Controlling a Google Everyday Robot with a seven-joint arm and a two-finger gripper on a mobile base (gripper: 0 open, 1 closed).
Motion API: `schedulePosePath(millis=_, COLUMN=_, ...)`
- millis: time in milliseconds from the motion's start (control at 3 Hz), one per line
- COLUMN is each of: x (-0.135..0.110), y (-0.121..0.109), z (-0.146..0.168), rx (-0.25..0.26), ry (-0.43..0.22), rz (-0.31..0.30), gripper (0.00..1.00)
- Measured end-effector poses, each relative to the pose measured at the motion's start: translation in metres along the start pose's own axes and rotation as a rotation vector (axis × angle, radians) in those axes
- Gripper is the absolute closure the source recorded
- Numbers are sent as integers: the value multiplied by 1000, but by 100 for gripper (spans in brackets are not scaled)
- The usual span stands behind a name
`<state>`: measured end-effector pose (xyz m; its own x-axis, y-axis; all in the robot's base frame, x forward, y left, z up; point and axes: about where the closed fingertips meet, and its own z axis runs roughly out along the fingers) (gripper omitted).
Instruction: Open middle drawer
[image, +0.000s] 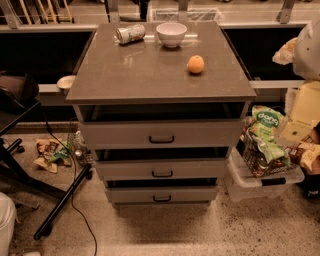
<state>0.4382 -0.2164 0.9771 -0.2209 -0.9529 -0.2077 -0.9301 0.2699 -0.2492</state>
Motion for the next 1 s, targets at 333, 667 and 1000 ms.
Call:
schedulePosePath(millis=333, x=0, y=0, z=0, rx=0, ry=0, rz=0, gripper=0)
schedulePosePath(millis=667, x=-1, y=4, z=9, rx=8, ry=0, rz=-14, gripper=0)
schedulePosePath(millis=1000, x=-10, y=22, z=40, rx=6, ry=-23, rz=-82, gripper=0)
